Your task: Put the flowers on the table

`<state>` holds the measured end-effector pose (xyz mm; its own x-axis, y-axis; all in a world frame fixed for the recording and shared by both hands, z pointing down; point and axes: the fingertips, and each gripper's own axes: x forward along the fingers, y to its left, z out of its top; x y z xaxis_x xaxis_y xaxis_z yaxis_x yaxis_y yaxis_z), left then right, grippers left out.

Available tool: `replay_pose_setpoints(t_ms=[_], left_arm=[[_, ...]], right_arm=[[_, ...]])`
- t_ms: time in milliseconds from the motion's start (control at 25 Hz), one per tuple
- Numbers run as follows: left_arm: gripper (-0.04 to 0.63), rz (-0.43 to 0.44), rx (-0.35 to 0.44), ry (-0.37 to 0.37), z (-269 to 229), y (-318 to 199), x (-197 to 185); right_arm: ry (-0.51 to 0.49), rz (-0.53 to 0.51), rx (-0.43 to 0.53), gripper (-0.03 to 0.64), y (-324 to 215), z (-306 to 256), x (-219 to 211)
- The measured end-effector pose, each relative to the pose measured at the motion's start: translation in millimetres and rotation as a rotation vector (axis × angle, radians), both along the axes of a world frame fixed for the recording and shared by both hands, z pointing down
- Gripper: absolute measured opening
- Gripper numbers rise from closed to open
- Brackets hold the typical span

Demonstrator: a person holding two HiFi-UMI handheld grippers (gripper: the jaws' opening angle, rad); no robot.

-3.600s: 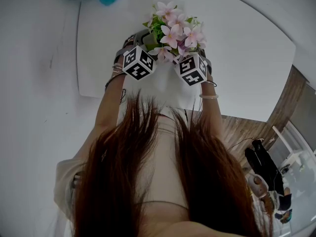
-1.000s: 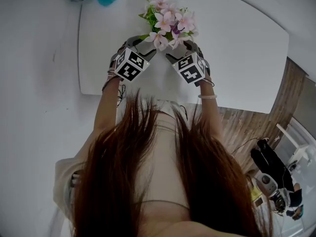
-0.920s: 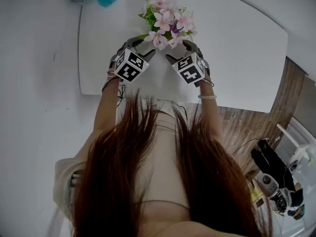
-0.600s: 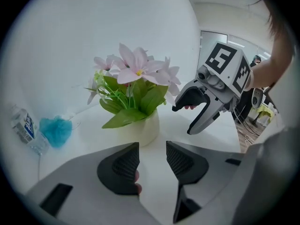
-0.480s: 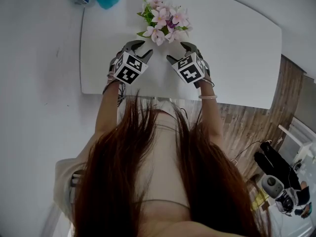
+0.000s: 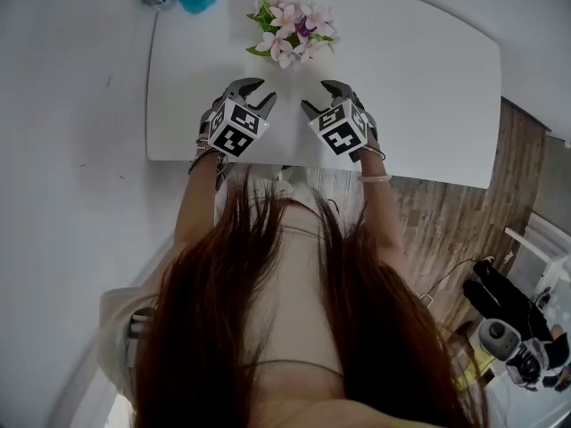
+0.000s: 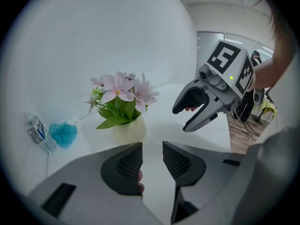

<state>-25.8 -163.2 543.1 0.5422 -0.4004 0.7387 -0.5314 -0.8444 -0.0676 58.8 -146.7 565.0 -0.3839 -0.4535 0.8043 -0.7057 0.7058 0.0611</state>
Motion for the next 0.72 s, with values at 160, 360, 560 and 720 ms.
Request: replay_pose_setpoints(t_ms=[160, 360, 560, 720], left_arm=[[0.12, -0.003, 0.021, 0.0, -8, 15, 2], [0.112, -0.018, 0.045, 0.006, -17, 29, 6], [0.097, -0.034, 0.07, 0.015, -27, 47, 10], [0.076, -0.048, 0.1, 0.009, -35, 60, 14]], right_arm=[[0.0, 0.004, 0.039, 0.249, 12, -13, 2], [0.012, -0.004, 0.081, 0.212, 25, -23, 8], [0.01, -0.01, 0.108, 0.196, 40, -33, 11], [0.015, -0.012, 0.13, 0.17, 53, -39, 16]])
